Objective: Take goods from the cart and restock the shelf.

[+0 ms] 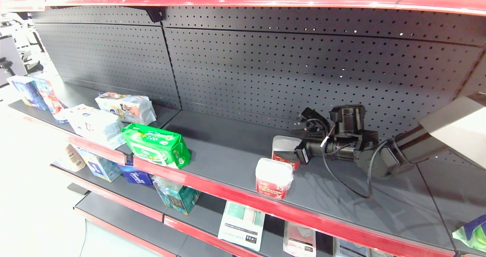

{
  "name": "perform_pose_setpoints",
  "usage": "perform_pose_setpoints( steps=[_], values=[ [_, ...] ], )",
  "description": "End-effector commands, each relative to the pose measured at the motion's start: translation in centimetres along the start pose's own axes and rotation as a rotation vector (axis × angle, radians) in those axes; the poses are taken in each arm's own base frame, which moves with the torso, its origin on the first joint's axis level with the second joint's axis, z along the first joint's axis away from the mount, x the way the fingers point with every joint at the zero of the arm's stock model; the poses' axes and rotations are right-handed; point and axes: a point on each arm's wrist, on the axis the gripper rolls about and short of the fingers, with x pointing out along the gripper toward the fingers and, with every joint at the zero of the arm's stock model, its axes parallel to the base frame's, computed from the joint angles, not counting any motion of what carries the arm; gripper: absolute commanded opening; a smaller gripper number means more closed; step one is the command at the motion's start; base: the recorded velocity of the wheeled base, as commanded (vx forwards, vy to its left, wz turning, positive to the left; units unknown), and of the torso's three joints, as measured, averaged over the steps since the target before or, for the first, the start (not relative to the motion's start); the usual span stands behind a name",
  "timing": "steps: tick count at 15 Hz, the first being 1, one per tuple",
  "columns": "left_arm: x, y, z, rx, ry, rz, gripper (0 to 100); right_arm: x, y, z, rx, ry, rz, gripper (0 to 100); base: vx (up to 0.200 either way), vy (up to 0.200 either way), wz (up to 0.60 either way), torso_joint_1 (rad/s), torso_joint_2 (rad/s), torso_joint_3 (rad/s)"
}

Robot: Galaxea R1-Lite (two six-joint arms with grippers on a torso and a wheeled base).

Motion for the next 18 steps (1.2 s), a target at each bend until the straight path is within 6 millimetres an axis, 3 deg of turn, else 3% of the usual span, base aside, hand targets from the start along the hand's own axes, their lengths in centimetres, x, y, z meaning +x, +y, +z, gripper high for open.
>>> perform_pose_setpoints(
  steps=[1,13,18],
  values=[
    [0.0,0.0,0.0,-0.001,0.002,0.001,100,0.1,-0.1,0.0,-0.002,-0.001,-0.003,100,0.000,0.000,0.00,0.000,0.00,0.000],
    [0.0,0.0,0.0,-0.001,0.000,0.001,100,0.0,-0.2,0.1,0.009,0.020,-0.066,100,0.000,0.000,0.00,0.000,0.00,0.000],
    [0.0,0.0,0.0,-0.001,0.002,0.002,100,-1.8,-0.9,0.6,0.013,-0.032,0.000,100,0.000,0.000,0.00,0.000,0.00,0.000]
  ],
)
